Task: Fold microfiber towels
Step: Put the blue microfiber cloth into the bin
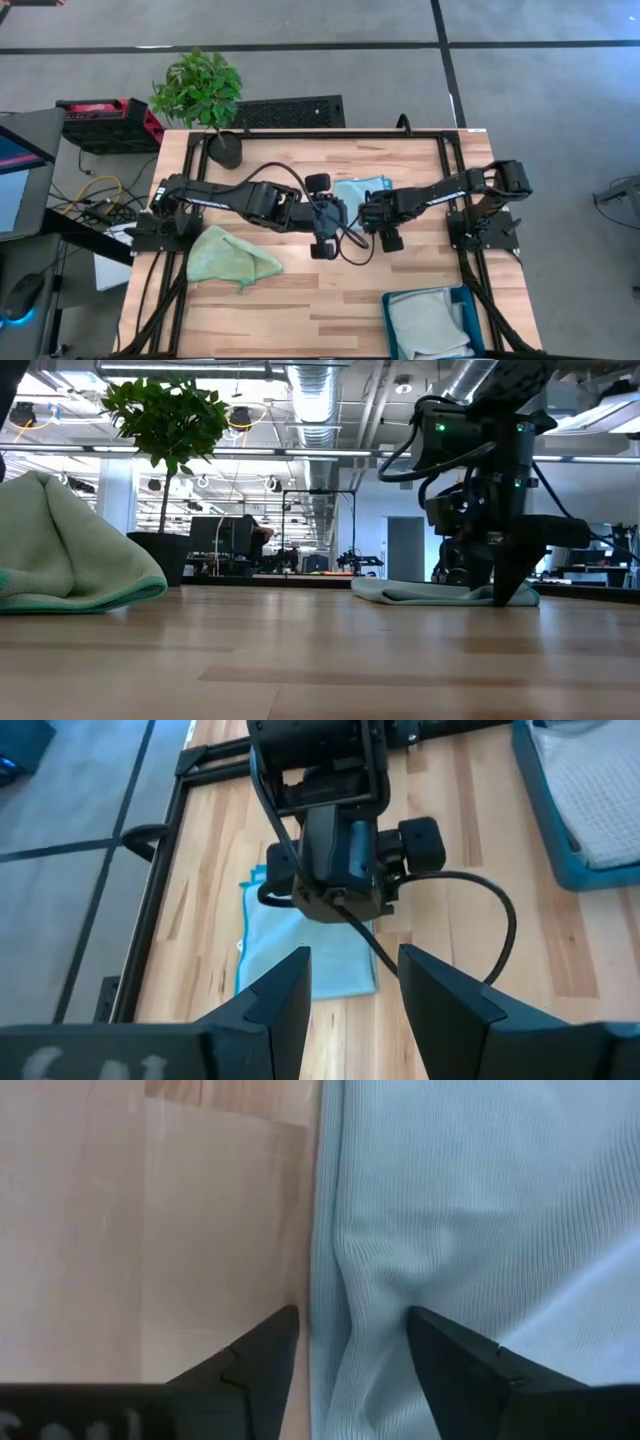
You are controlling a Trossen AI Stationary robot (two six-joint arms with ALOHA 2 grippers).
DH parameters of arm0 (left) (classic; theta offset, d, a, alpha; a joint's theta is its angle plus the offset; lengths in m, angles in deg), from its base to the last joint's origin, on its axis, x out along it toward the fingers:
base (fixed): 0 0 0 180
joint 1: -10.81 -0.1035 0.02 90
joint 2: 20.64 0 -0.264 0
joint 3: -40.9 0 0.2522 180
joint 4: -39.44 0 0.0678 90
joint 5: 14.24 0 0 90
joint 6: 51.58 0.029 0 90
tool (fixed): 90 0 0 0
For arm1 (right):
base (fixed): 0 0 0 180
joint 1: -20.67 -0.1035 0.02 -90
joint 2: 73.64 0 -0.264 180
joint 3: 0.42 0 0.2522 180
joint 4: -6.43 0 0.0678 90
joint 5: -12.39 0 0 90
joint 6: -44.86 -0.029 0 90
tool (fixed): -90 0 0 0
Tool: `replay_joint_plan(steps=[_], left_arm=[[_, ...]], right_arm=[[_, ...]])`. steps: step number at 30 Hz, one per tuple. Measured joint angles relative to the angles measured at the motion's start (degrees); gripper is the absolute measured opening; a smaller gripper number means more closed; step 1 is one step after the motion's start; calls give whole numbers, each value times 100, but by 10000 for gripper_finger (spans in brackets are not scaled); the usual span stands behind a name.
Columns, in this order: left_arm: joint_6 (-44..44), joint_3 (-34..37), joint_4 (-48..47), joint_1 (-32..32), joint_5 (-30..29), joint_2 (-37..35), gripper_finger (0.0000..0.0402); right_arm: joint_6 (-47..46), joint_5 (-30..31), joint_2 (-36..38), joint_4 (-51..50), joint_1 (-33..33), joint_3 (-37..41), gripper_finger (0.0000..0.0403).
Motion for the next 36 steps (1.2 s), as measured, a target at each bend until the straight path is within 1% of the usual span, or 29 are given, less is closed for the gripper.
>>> replay_joint_plan(steps=[4,9,13,15,19,22,25,32,36], left_arm=[[-2,0,-39,-2,-1,0,145],[-2,0,-41,-4,-2,0,145],[-56,0,-42,-4,-4,0,145],[-106,0,-74,-4,-4,0,145],[-230,0,-109,4,-4,0,145],[-371,0,-250,7,-4,0,145],[-538,0,-435,7,-4,0,145],[-898,0,-781,11,-4,0,145],[-852,0,-917,9,-7,0,145]], right_arm=[[-169,24,55,2,2,26,181],[-490,4,54,-1,1,28,102],[-742,271,46,28,14,31,32],[-789,329,75,22,26,31,12],[-982,210,293,-144,-96,68,17],[-1188,21,685,-495,-275,62,8],[-1593,-274,1083,-907,-508,63,9],[-2638,-949,2136,-1461,-1359,34,5],[-3349,-1223,2595,-1724,-1979,-248,3]])
